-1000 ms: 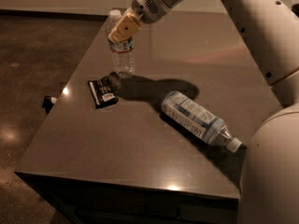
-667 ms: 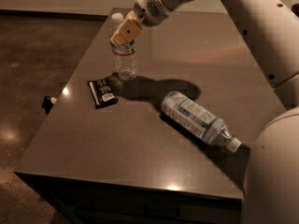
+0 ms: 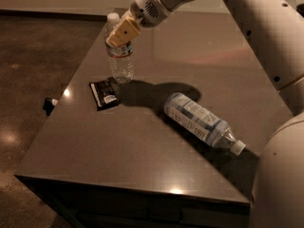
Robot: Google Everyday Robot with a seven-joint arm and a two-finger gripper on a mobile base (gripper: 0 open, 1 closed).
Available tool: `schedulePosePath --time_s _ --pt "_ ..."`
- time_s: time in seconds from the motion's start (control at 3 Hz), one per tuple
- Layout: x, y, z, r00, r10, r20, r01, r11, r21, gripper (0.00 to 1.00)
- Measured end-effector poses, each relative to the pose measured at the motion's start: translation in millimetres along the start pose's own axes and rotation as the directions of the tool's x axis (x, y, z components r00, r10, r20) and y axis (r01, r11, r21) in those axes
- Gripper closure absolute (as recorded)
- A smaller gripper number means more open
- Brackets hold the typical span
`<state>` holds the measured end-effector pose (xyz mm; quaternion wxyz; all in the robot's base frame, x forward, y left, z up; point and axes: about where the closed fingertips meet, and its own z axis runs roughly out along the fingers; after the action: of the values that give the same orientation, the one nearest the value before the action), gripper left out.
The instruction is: Move water bottle near rxbar chocolate
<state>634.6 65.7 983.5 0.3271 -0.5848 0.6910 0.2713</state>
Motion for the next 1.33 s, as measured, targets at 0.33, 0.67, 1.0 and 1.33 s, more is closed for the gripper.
schedulePosePath --time_s 0.33,0.67,1.0,1.33 --pt "-1.9 4.2 2.2 1.000 -0.014 -0.012 0.014 0.9999 -0.005 0.82" --pt "4.2 3.6 5.0 0.999 -0.010 -0.036 0.010 0.9999 -0.001 0.59" --pt "10.7 2.1 6.1 0.999 -0.002 -0.052 0.001 0.9999 -0.010 0.36" --pt "16.0 0.5 6.1 0.998 0.006 -0.067 -0.007 0.9997 -0.022 0.12"
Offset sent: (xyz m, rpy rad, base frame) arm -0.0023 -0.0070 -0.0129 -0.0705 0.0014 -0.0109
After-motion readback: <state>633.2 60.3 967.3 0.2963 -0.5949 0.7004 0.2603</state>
